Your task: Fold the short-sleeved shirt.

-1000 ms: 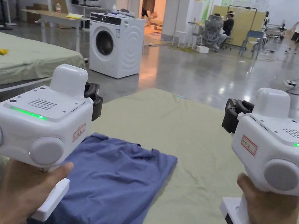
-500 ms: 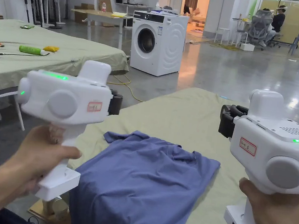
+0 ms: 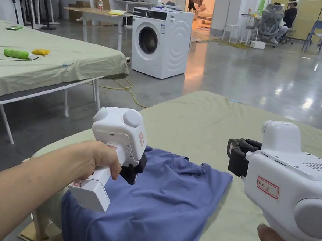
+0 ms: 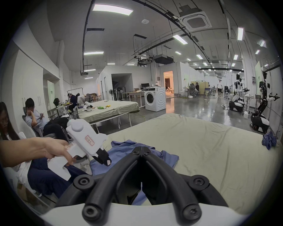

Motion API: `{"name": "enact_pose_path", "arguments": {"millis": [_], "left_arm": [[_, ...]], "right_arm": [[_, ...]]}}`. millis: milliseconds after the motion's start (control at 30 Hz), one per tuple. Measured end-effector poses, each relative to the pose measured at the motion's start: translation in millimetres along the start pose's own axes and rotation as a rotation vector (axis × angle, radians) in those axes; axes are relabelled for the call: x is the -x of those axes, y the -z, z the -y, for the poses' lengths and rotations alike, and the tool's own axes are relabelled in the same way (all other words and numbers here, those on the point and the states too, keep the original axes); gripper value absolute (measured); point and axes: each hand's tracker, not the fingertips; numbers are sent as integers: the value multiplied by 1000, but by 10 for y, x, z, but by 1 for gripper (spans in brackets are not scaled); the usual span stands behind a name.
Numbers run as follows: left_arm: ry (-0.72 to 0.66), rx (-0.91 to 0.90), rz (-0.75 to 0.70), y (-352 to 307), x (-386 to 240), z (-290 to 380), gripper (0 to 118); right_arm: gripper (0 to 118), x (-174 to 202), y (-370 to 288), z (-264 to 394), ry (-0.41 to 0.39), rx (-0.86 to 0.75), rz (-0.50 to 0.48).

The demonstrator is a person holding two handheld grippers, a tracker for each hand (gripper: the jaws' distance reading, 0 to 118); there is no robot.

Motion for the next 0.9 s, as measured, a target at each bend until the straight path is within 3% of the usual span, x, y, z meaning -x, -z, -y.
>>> {"name": "enact_pose_path", "arguments": {"millis": [33,67,100,267,400,533,567,600,633,900], "left_arm": [[-21,20,11,36,26,-64,40],[-62,27,24,92,89,-105,93],[-84,42,78,123,95,-96,109],[-56,44,20,463,69,-146,109],[-11,124,-46,832,-25,-51,108],[-11,115,-83,1011,-106,89,86],[25,76,-91,962,-161,114,73],[50,57,-79,937,-202,125,49],[57,53,-66,880,-237,153,5],[-81,-51,52,599,-99,172,1]], "right_arm": [[1,-7,8,10,1,0,-1],[1,-9,16,19,2,3,-5],[1,-11,22,28,3,5,-11],[1,10,37,65,-20,1,-12],[1,-35,51,66,12,-3,-22],[1,-101,51,66,27,6,-19],[1,-129,42,71,31,8,-18],[1,-167,37,75,32,6,-18],[1,-181,13,77,32,0,-11],[1,-353,-224,72,59,-25,20]]}}
